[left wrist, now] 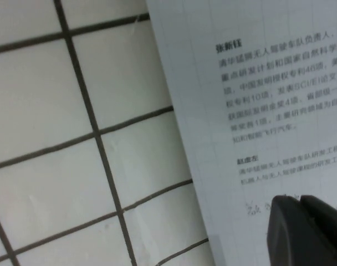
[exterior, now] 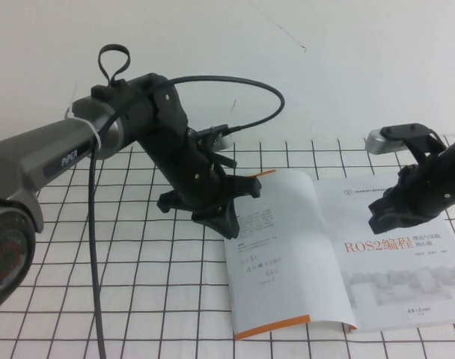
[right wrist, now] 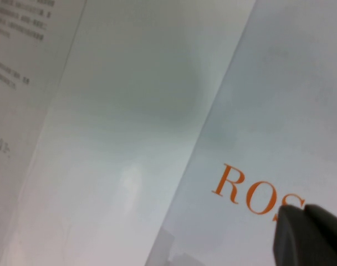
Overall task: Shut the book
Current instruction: 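Close the open booklet and leave it lying on the table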
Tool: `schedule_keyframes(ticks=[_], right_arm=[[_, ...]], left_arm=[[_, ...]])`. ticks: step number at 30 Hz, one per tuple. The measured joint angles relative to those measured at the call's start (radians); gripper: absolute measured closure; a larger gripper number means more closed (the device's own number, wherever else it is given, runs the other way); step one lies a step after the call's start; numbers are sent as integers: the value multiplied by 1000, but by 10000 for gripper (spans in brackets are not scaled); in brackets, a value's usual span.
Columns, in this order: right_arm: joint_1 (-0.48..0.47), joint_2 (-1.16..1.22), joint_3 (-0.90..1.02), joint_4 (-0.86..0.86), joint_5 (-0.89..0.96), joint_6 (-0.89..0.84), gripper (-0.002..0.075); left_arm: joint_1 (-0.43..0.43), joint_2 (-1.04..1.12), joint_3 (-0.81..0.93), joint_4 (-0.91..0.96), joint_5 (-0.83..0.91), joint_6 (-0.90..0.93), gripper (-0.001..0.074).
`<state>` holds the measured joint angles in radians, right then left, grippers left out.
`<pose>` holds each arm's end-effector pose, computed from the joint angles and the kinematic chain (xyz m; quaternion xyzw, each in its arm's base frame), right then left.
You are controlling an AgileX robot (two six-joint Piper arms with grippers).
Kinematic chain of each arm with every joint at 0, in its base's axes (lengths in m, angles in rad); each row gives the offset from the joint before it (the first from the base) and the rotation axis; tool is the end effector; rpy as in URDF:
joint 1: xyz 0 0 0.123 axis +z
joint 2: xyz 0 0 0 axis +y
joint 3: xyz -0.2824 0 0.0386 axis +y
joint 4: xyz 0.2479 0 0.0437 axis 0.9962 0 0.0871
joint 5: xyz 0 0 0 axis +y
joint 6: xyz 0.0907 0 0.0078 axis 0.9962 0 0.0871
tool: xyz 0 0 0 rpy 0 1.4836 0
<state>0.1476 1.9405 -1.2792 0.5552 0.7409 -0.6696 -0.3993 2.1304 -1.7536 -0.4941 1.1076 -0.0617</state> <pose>0.3794 0.0892 0.1743 -0.2166 0.9456 0.1705 0.1725 0.3974 -0.2096 0.2109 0.0737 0.9674 -0.2406 0.0299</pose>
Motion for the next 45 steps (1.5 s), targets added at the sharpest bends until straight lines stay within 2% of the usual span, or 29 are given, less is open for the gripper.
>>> schedule_keyframes(ticks=[4,10,13,18,28,39,45], right_arm=[[0,0,0,1,0,0,729],[0,0,0,5,0,-8,729],[0,0,0,13,4,-18,729],[0,0,0,20,9,-25,729],[0,0,0,20,11,-29,729],[0,0,0,20,11,-29,729],[0,0,0,20,9,-29,729]], left_arm=[[-2,1,0,57,-2,0,689],[-2,36,0,56,-5,-27,420],[-2,64,0,11,-31,-29,349],[-4,107,0,-60,-66,-29,328],[-4,115,0,-77,-82,-29,326],[66,118,0,-75,-11,-25,326],[47,118,0,-98,-52,1,325]])
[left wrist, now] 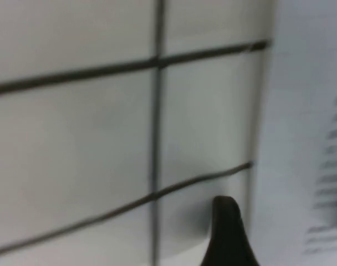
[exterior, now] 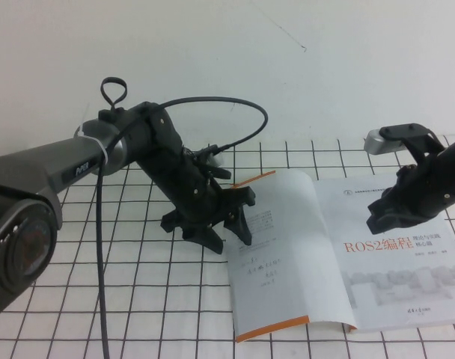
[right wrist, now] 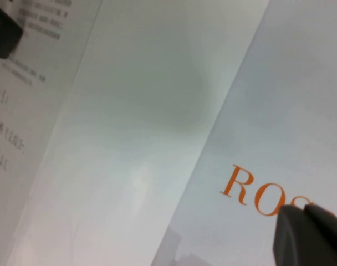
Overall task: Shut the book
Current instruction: 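Close the open booklet and leave it lying on the table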
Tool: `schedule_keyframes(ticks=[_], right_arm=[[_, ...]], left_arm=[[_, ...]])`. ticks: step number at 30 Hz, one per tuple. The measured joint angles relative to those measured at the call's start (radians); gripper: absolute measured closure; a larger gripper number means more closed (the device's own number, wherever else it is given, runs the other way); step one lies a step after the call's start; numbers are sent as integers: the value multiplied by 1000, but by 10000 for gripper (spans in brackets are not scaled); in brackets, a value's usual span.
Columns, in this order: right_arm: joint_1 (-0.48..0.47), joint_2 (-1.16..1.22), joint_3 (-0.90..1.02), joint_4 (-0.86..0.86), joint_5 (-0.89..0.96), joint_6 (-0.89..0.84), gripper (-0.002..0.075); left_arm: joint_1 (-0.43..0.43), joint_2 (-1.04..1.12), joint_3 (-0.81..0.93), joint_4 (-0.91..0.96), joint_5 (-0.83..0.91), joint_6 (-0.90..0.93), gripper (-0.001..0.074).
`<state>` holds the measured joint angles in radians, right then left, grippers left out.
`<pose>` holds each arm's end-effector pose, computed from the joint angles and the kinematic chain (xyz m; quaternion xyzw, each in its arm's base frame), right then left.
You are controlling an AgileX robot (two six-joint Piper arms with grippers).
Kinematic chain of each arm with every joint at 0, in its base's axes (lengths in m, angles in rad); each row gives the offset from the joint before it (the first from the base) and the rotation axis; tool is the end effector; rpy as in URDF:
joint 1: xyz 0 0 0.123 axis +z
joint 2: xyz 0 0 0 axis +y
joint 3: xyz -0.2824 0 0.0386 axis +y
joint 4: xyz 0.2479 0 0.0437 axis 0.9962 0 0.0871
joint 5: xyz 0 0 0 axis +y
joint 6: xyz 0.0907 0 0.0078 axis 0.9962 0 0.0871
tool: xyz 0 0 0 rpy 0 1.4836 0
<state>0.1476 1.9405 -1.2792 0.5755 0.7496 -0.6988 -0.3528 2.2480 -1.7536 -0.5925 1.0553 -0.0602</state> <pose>0.3789 0.0905 0.1747 -0.2246 0.9425 0.1771 0.1729 0.4174 -0.2008 0.1616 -0.0107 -0.9638 0.2665 0.0029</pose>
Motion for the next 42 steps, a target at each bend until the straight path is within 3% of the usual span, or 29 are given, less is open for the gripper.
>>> schedule_keyframes(ticks=[7,16,21,25,29,32,37,42], right_arm=[[0,0,0,2,0,0,729],[0,0,0,7,-4,0,729],[0,0,0,7,-6,-1,729],[0,0,0,7,-6,-1,729],[0,0,0,7,-6,-1,729],[0,0,0,7,-6,-1,729],[0,0,0,7,-8,-2,729],[0,0,0,7,-14,-5,729]], left_arm=[[-62,1,0,-134,-124,79,325],[-63,1,0,-468,-176,289,337],[-51,5,-44,-515,-80,359,422],[7,5,-138,-520,25,357,469],[73,5,-227,-479,69,300,451],[114,5,-269,-331,82,214,388],[129,9,-278,-66,99,90,321],[129,43,-278,-44,-6,106,311]])
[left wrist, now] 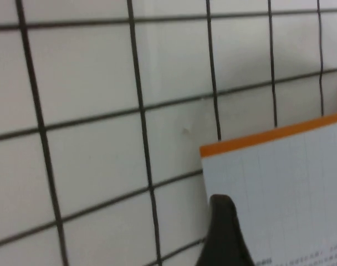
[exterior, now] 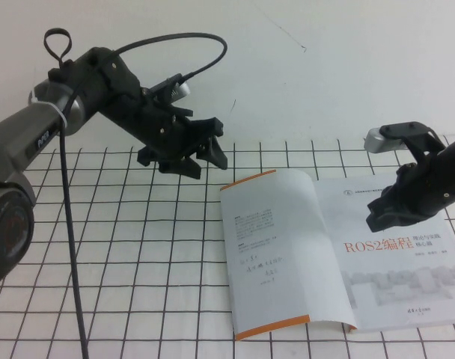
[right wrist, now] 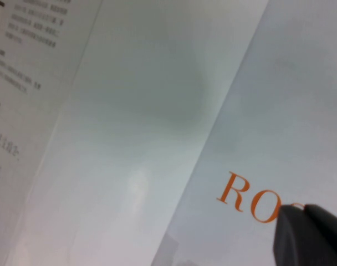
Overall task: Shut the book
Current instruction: 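Close the open booklet and leave it lying on the table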
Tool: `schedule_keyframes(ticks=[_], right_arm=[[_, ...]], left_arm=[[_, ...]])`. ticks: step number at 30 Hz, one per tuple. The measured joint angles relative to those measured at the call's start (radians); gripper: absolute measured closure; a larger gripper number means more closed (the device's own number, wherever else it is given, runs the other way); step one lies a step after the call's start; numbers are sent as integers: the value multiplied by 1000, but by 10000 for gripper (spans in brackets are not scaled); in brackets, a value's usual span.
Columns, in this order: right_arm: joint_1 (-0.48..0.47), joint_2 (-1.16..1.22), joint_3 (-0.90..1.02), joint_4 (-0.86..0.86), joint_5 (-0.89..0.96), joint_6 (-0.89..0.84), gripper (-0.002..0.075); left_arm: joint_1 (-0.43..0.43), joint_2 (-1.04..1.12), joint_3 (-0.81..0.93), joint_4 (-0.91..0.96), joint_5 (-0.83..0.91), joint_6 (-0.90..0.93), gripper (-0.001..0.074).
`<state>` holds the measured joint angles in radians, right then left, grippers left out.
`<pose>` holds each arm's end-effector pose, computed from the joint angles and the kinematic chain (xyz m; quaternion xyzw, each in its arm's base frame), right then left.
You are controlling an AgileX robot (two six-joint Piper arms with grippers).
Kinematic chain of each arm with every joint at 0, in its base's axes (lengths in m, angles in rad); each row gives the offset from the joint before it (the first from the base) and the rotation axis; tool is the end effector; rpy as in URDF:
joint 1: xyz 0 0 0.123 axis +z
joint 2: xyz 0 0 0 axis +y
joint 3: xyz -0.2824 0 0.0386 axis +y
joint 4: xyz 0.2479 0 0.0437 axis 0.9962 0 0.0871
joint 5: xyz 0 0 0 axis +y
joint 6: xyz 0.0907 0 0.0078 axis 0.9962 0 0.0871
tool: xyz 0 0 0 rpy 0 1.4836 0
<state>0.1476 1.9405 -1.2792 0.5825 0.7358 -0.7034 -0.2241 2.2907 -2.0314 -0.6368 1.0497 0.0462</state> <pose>0.3802 0.0906 0.1751 -0.2226 0.9418 0.1762 0.1798 0.4768 -0.1569 0.2182 0.0207 0.9411 -0.3079 0.1381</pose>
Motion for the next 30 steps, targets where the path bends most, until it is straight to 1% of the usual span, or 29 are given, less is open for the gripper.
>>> schedule_keyframes(ticks=[2,4,7,9,12,15,16,18,21,25,27,29,30], right_arm=[[0,0,0,0,0,-8,729],[0,0,0,0,0,-11,729],[0,0,0,0,0,-13,729],[-4,0,0,0,0,-13,729],[-16,0,0,0,-2,-13,729],[-28,0,0,2,-4,-13,729],[-30,0,0,4,-6,-13,729],[-32,0,0,9,-6,-13,729],[-32,0,0,17,-8,-13,729],[-32,0,0,19,-8,-13,729],[-32,0,0,19,-6,-13,729],[-32,0,0,19,-6,-13,729],[-32,0,0,21,-4,-13,729]], left_arm=[[0,23,0,-55,-40,20,309],[0,48,0,-109,-34,32,309],[0,81,0,-158,47,76,318],[0,86,0,-170,108,113,344],[-2,76,0,-182,145,159,433],[-10,46,6,-180,151,184,607],[-12,33,8,-171,151,198,651],[-26,2,10,-137,153,210,696],[-63,-66,24,-17,153,219,723],[-169,-189,124,214,155,216,732],[-223,-255,229,292,134,201,733],[-265,-329,356,291,64,181,734],[-272,-363,409,272,28,172,734]])
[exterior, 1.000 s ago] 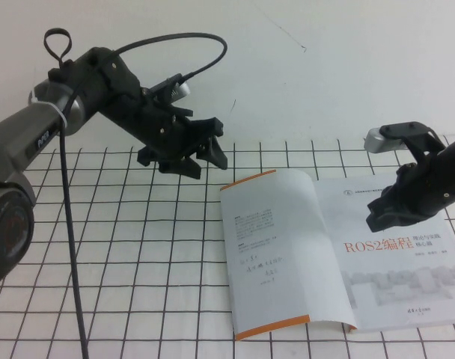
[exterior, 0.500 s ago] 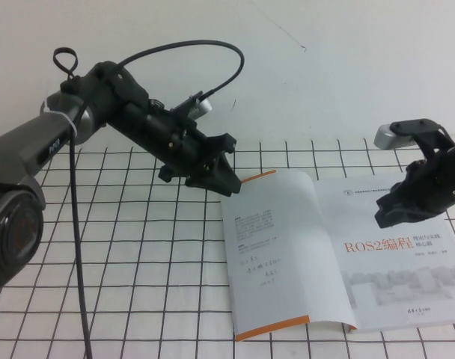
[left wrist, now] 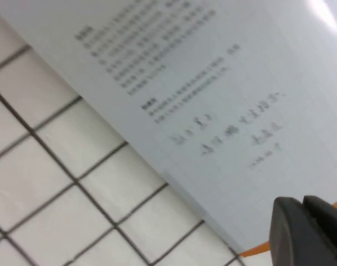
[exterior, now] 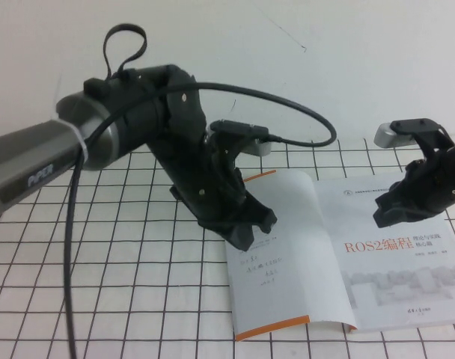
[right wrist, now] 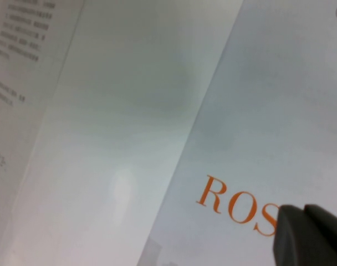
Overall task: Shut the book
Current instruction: 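Close the open booklet and leave it lying on the table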
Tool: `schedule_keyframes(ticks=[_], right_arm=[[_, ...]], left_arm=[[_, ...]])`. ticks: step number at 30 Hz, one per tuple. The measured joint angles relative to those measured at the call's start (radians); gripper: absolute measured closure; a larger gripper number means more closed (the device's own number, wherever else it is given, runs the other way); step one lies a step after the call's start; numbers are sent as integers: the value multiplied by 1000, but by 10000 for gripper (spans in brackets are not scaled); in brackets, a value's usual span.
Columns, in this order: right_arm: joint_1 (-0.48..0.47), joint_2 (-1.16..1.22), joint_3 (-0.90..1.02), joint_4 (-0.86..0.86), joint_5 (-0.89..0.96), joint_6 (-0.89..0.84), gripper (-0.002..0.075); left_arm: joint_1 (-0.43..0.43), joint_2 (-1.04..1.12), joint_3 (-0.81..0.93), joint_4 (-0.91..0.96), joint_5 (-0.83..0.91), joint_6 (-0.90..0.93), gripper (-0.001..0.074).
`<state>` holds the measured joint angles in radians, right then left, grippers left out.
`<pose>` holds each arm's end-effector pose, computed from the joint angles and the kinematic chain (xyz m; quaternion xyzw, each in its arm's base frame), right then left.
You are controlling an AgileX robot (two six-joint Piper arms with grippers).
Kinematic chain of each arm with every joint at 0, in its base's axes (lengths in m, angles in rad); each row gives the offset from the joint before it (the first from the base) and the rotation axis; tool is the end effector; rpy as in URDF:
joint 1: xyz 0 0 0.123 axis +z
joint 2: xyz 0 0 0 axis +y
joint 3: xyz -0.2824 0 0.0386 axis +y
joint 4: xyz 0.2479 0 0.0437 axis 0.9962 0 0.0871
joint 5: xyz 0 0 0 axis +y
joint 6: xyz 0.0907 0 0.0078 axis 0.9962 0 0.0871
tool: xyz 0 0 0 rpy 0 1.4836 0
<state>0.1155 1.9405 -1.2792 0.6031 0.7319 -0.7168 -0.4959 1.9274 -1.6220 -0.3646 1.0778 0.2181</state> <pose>0.3835 0.0793 0.1757 -0.2063 0.9437 0.1784 0.1873 0.3470 -0.2203 0.2588 0.2813 0.9348 -0.1870 0.1099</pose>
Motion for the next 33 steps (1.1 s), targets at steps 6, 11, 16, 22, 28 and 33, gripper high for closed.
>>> schedule_keyframes(ticks=[6,11,16,22,28,33], right_arm=[[0,0,0,29,2,-12,729],[0,0,0,59,10,-34,729],[0,0,0,60,14,-49,729],[0,0,9,42,0,-53,729],[0,0,112,43,-108,-56,729],[0,5,167,85,-171,-96,729]], left_arm=[[78,-83,335,-416,-269,51,736],[144,-40,419,-698,-369,219,735],[150,13,423,-720,-416,233,617],[151,76,425,-725,-442,207,353],[166,80,425,-725,-450,196,295],[170,80,425,-737,-458,194,288]])
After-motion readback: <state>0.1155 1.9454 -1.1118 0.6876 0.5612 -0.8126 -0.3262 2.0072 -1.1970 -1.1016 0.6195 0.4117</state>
